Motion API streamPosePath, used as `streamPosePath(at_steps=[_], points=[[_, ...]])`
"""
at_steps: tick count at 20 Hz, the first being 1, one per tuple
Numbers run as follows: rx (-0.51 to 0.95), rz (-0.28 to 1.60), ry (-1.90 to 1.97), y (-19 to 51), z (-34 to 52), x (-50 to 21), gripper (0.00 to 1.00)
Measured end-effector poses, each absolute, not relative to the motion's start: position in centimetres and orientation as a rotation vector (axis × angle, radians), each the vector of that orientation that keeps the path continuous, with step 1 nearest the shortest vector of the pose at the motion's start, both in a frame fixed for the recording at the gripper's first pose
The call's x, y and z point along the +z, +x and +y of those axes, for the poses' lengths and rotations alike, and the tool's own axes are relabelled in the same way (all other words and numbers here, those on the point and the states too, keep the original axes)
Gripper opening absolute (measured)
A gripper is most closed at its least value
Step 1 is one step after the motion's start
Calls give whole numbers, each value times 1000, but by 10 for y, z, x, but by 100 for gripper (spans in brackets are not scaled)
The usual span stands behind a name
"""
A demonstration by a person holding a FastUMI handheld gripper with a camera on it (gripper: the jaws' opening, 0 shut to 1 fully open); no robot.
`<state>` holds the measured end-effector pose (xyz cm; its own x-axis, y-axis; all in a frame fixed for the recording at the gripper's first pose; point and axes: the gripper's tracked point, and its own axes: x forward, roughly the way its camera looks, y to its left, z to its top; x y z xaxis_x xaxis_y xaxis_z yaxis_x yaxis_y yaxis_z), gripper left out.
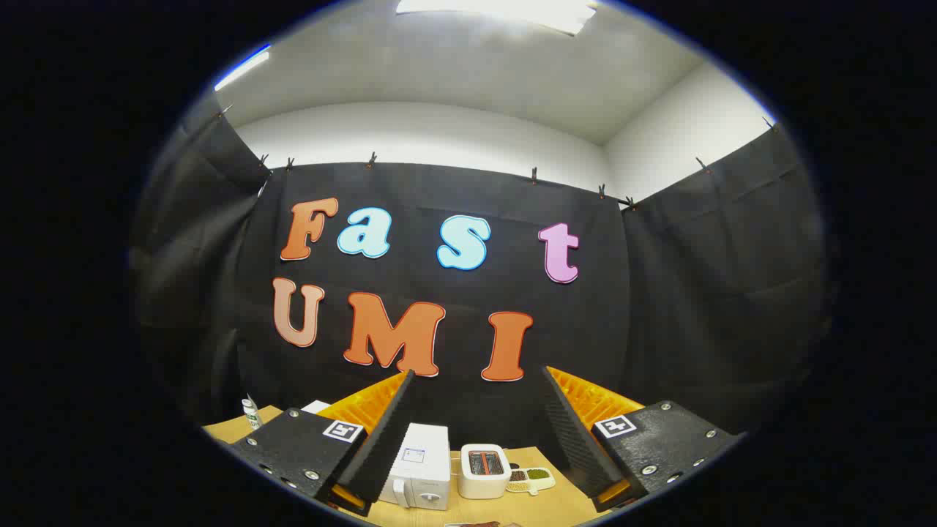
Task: Open the microwave, put the food inside, and close the microwave door.
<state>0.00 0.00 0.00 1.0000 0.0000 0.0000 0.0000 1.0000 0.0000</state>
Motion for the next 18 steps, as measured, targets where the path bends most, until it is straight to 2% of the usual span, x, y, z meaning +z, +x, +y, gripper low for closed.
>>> streamPosePath(at_steps=[6,13,18], points=[[51,-36,12,2,20,16,99],[10,-68,10,16,7,28,100],[21,-24,32,25,16,1,99]])
